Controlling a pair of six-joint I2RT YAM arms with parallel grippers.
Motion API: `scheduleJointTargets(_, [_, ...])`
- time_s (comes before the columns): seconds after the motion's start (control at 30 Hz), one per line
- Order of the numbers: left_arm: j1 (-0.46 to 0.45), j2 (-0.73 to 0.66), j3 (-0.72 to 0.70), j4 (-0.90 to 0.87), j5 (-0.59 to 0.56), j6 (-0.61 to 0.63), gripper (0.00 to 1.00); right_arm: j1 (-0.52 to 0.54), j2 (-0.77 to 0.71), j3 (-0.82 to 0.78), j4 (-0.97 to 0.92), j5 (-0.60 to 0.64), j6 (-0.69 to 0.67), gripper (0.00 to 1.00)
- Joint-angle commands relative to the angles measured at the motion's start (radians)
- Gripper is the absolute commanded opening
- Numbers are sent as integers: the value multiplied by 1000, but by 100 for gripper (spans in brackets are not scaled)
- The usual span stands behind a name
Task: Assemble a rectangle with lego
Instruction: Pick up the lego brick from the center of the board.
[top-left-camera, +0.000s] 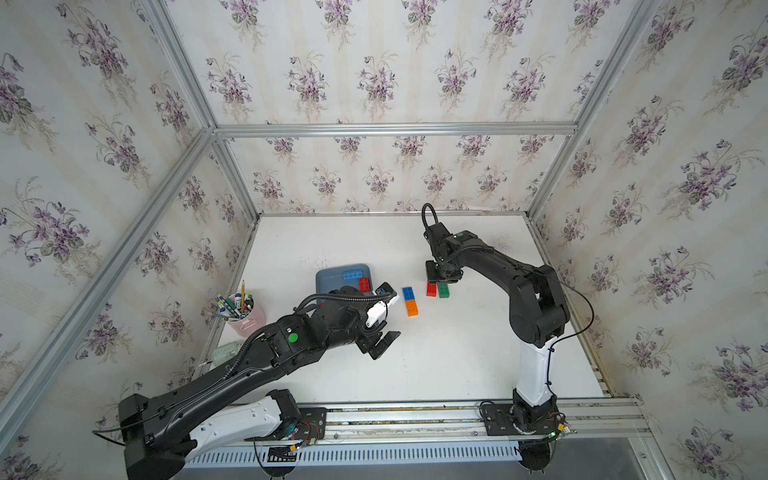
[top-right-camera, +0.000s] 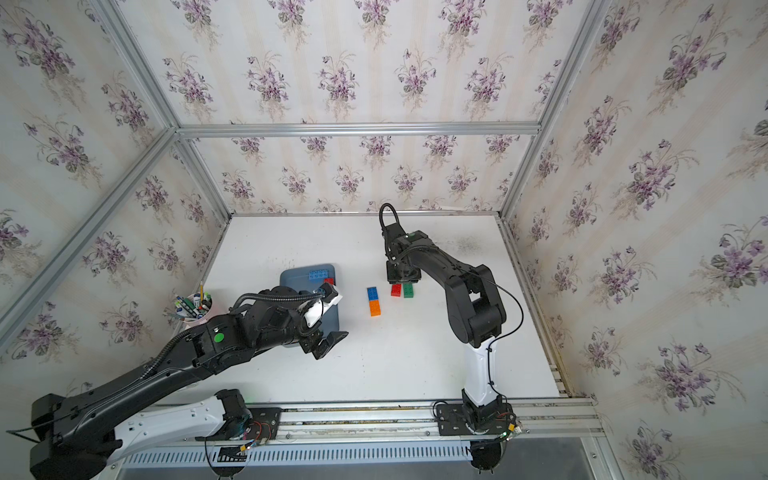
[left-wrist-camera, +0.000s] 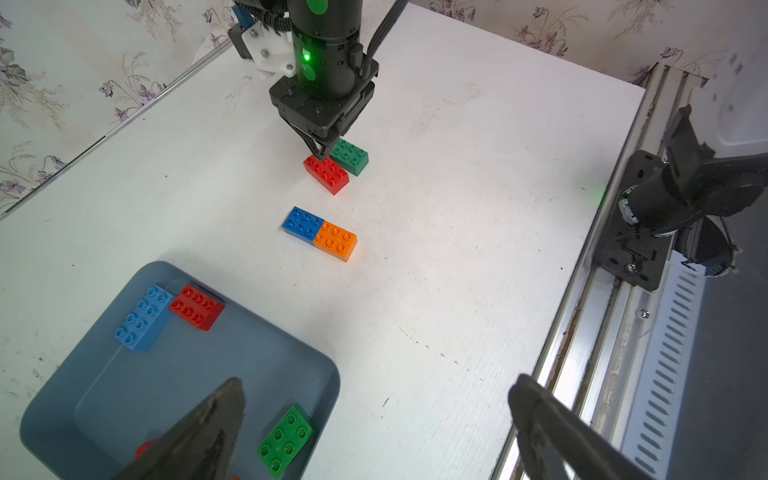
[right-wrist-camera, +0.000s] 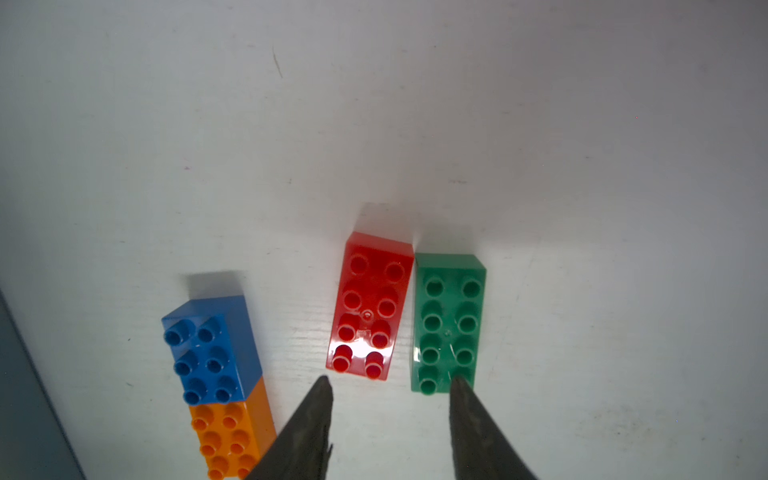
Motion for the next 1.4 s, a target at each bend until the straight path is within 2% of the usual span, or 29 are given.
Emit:
scheduleJointTargets(0.0, [0,6,-3,44,-32,11,100,5,10,-9,-14,-33,4,48])
scheduleJointTargets(0.33, [0,49,22,24,-85,-15,100,25,43,-35,9,-33,1,48])
scheduleJointTargets(0.87, [1,39,42,3,-51,-15,100,29,103,-15,60,-13,-10,44])
scheduleJointTargets(0.93, [1,22,34,13,-36,-14,100,34,115,-6,65,-10,-16,39])
scheduleJointTargets(1.07, [1,-3,23,27,-46,-24,100,33,118,6,72,27,-39,21])
scheduleJointTargets(1.2, [1,-6,23,28,-86,-35,100,34,87,1,90,42,-106,15])
scheduleJointTargets(1.3, [1,-6,21,38,-107,-28,100,34,29,-18,130,4,-217,2])
scheduleJointTargets(1.37, [2,-3,22,46,-131,-18,100,34,-7,-19,145,-20,-276,1])
